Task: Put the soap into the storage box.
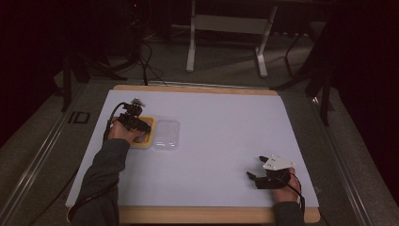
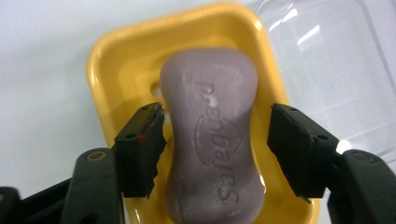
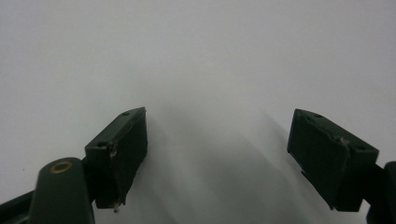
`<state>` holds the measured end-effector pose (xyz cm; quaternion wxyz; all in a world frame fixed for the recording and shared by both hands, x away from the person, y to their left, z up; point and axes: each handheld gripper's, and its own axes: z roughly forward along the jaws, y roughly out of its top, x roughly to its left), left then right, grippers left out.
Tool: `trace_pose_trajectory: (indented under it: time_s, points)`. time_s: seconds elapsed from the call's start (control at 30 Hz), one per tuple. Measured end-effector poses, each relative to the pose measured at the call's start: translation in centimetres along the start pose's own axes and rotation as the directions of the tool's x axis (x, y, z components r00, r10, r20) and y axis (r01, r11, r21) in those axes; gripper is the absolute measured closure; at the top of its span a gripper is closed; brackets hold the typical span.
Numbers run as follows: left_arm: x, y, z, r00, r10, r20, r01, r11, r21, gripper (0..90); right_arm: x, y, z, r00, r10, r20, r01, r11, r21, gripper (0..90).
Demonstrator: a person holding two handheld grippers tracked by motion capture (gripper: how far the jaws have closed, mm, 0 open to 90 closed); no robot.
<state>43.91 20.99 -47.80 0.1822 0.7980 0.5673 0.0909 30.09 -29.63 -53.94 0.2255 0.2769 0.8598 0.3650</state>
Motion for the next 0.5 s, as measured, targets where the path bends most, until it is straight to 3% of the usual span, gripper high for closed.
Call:
trace_pose_trajectory:
  time_s: [0.23,0.5]
  points:
    - [-0.3,-0.3,-1.0,0.9997,0.022,-0.005,-0.022,0.9976,-0.065,34.6,0.0,0.0,0.0,1.0,-0.001,0.001,0.001,1.0,0.0,19.7]
    - [-1.8,-1.0,-2.5,0.9963,0.086,-0.001,-0.085,0.9832,-0.162,34.6,0.0,0.0,0.0,1.0,0.005,-0.003,-0.005,1.0,0.001,19.4]
